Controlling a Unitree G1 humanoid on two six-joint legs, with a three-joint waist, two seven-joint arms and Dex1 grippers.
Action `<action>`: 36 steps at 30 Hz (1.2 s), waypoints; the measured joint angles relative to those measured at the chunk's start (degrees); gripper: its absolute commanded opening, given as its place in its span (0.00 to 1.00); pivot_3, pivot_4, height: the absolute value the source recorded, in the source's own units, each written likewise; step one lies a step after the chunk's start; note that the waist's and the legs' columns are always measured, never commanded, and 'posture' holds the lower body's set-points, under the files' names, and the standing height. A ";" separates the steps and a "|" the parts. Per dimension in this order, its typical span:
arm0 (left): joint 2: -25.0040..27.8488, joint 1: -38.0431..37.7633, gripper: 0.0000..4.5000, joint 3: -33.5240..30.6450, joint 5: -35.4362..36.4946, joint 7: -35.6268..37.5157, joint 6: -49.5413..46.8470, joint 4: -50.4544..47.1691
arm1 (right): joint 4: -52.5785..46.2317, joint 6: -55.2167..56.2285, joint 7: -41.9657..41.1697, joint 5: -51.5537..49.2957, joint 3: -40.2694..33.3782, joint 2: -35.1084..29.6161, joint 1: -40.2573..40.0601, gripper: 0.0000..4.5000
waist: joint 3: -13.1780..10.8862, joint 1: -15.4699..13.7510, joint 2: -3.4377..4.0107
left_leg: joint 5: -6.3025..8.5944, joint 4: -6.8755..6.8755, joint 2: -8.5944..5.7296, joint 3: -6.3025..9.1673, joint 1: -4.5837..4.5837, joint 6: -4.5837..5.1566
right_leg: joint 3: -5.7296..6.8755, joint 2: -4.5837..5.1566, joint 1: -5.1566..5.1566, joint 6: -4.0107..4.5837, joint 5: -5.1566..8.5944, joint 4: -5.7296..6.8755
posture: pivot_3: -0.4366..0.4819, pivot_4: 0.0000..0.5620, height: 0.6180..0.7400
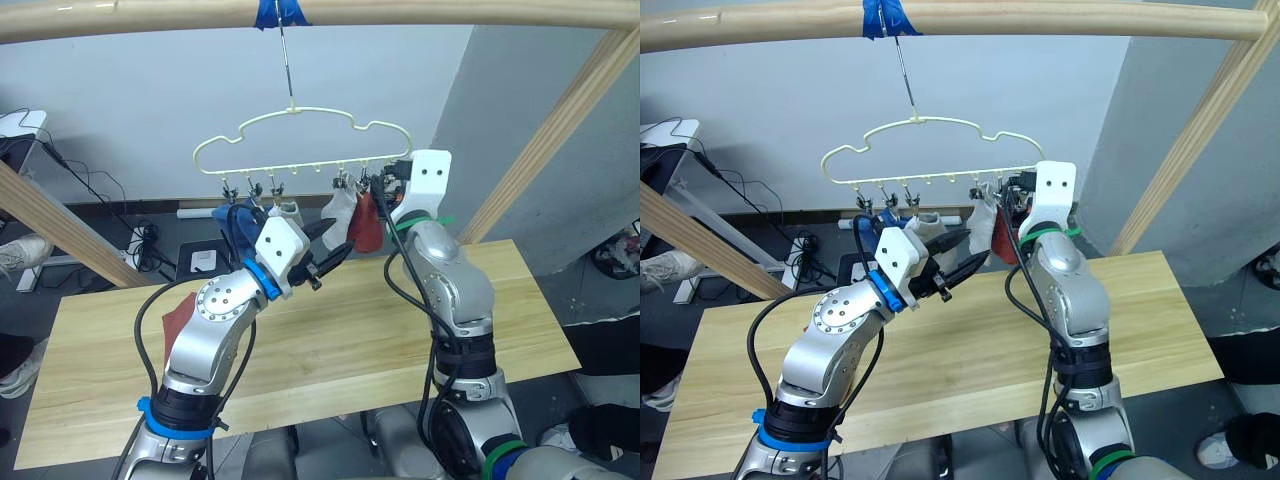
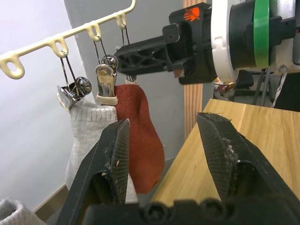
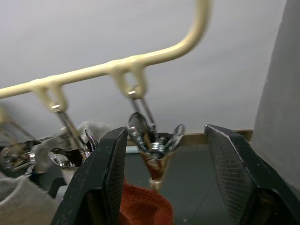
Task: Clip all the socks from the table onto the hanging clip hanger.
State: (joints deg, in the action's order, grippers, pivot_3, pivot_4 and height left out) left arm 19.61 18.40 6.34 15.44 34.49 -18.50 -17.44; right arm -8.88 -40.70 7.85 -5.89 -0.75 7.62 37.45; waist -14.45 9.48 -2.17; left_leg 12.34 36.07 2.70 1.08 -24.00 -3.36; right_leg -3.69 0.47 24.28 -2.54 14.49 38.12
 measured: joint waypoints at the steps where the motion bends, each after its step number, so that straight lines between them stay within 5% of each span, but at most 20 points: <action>1: 0.20 0.00 0.55 0.00 0.00 -0.01 0.00 0.00 | -0.09 -0.25 0.37 -0.04 -0.04 0.02 0.00 0.60 | 0.00 -0.01 0.00 | 0.00 0.01 0.00 0.00 0.00 0.00 | 0.00 0.00 0.00 0.00 0.00 0.00 | 0.26 0.38 1.00; 5: 0.39 0.00 0.55 -0.05 0.00 -0.07 0.00 0.02 | -1.05 -0.84 1.58 -0.55 0.11 0.05 0.00 0.60 | 0.00 -0.02 0.00 | 0.00 0.00 0.00 0.00 0.00 0.00 | 0.01 0.00 0.00 0.00 0.00 0.00 | 0.26 0.38 1.00; 10: 0.39 0.00 0.56 -0.05 -0.02 -0.09 0.00 0.04 | -1.22 -0.87 3.01 -1.34 0.28 0.06 0.00 0.33 | 0.00 -0.01 0.00 | 0.00 0.00 0.00 0.00 0.00 0.00 | 0.01 0.00 0.00 0.00 0.00 0.01 | 0.26 0.38 1.00; 36: 0.45 -0.78 0.56 -0.02 -0.35 -0.06 0.02 0.10 | -0.65 1.44 2.22 -2.10 2.56 0.03 0.02 0.33 | 0.00 -0.03 0.00 | 0.00 0.01 0.00 0.00 0.00 0.00 | 0.01 0.00 0.00 0.01 -0.01 0.01 | 0.26 0.38 1.00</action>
State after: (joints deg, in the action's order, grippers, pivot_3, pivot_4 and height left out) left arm 20.06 17.62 6.33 15.09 34.43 -18.48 -17.35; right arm -9.53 -39.26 10.07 -7.99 1.81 7.64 37.47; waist -14.45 9.46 -2.17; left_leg 12.34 36.07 2.71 1.08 -24.00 -3.36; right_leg -3.68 0.47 24.28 -2.53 14.49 38.13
